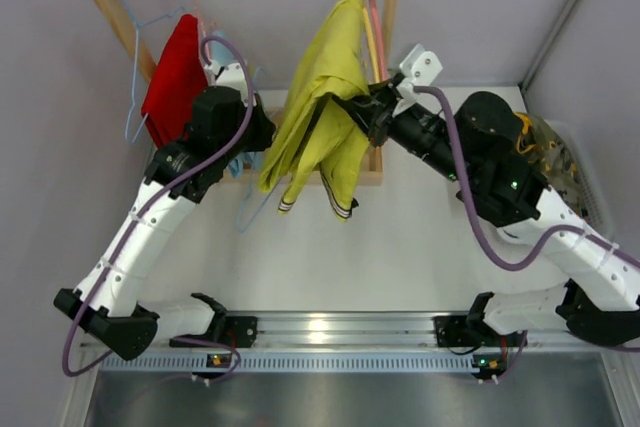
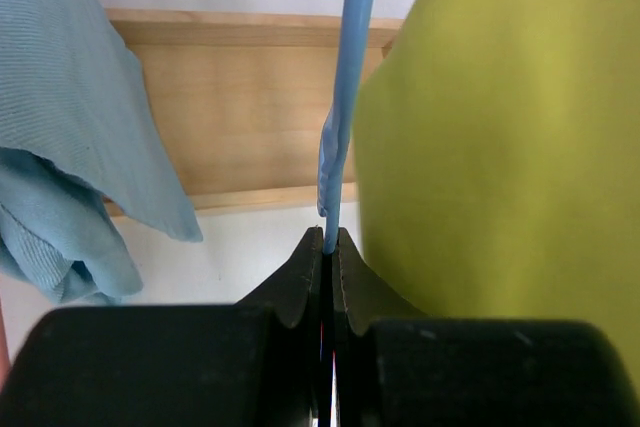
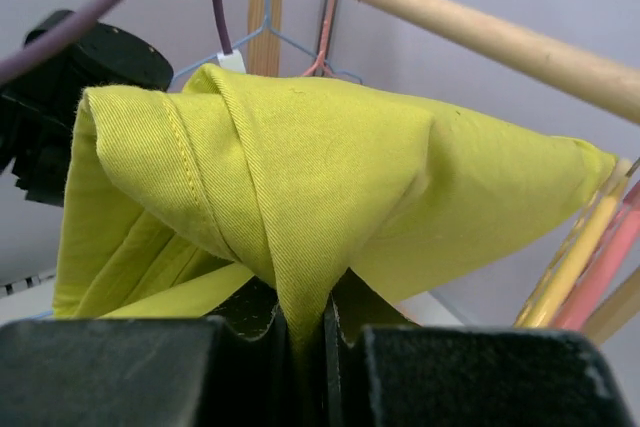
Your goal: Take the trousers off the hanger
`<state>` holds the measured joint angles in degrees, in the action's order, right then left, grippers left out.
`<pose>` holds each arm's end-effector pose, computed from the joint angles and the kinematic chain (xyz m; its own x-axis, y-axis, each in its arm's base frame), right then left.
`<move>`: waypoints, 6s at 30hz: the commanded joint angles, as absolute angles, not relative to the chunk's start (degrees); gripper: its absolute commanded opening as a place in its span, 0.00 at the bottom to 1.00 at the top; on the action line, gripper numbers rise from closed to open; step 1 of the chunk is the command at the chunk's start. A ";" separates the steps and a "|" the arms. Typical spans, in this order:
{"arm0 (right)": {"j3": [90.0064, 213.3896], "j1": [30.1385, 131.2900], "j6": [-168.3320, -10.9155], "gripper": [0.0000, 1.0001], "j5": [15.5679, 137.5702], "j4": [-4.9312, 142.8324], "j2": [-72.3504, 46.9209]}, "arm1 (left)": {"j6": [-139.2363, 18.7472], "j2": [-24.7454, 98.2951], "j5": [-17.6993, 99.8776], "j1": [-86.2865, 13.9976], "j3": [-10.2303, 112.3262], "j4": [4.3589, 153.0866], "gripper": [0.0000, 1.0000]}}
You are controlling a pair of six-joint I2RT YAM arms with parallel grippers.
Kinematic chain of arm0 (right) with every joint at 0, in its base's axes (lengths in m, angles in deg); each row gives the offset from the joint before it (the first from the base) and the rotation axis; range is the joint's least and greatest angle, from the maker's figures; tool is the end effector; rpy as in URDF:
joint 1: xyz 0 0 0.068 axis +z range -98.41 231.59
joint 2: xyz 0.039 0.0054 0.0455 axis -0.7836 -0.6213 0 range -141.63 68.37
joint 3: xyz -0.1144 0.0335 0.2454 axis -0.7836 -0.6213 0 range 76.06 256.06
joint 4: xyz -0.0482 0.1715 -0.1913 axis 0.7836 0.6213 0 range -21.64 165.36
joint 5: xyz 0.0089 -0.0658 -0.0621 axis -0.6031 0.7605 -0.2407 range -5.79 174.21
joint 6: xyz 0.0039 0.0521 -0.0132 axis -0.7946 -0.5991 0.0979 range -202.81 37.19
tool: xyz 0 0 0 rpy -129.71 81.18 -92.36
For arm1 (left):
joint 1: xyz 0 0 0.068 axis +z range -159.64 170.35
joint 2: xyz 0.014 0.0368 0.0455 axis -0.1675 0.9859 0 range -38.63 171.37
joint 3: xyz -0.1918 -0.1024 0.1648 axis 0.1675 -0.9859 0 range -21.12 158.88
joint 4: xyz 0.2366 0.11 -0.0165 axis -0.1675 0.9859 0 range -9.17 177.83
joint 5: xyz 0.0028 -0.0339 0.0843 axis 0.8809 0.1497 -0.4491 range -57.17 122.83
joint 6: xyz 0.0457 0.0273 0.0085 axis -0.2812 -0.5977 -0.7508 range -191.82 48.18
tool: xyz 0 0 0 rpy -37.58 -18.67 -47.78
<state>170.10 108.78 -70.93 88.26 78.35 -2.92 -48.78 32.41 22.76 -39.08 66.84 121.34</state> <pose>0.1348 0.2044 0.5378 0.2821 0.0584 -0.9576 -0.7592 0.6238 -0.1856 0.2216 -0.1179 0.4482 -0.4555 -0.1854 -0.8707 0.1805 0.9385 -0.2942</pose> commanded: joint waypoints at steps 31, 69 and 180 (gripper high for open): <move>152.96 70.69 -80.61 0.00 95.06 103.49 48.94 | -54.60 33.53 30.37 -38.91 68.00 116.95 0.00; 139.78 40.60 -58.12 0.00 101.01 75.23 1.52 | -52.48 26.31 27.12 -39.00 74.23 114.05 0.00; 148.92 35.50 -65.40 1.00 66.72 97.89 10.97 | -67.25 53.31 17.36 -44.80 88.59 91.98 0.67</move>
<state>148.68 36.30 -64.66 68.33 98.03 9.41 -69.39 61.11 15.77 -44.58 90.60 92.20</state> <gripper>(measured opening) 0.993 0.655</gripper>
